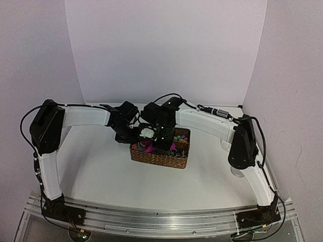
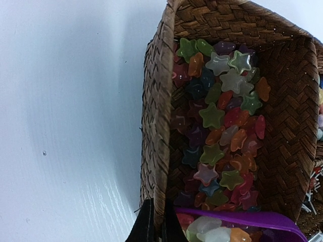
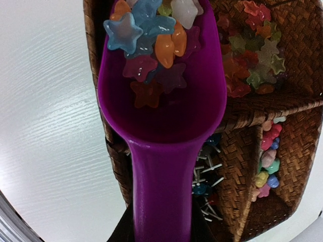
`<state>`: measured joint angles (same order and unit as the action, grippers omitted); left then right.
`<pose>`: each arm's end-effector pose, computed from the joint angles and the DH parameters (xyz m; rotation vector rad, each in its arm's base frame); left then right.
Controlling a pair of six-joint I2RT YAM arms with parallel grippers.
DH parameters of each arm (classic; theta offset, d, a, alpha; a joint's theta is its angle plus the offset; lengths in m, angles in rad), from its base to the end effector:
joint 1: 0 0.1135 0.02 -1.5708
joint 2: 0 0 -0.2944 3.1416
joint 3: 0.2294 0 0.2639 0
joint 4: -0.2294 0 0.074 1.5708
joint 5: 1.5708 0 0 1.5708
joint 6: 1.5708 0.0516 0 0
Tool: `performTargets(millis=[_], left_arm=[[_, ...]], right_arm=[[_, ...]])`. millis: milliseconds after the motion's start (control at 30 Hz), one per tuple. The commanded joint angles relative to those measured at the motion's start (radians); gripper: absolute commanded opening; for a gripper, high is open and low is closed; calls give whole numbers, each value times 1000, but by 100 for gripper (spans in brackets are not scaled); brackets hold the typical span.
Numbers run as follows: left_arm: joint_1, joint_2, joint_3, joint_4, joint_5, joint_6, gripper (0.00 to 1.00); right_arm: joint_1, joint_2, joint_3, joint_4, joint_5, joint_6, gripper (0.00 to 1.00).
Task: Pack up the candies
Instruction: Scoop the fake candies from the storage box.
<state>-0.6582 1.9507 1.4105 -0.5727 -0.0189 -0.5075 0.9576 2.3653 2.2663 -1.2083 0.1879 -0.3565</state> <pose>0.3455 -0.2659 0.1936 0.1996 2.7230 -0.3287 0.3096 0.4231 0.2337 -1.7015 2.2637 -0.1438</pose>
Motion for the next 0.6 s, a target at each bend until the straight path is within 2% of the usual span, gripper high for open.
performTargets(millis=[0, 100, 333, 567], left_arm=[[41, -15, -6, 1, -125, -51, 0], [42, -11, 1, -1, -123, -53, 0], [42, -7, 4, -6, -118, -59, 0], [42, -1, 13, -9, -111, -63, 0]], right_arm=[[9, -77, -137, -61, -17, 198, 0], [20, -74, -136, -16, -52, 292, 0], [52, 5, -39, -39, -47, 575, 0], [53, 13, -89, -7, -9, 818, 0]])
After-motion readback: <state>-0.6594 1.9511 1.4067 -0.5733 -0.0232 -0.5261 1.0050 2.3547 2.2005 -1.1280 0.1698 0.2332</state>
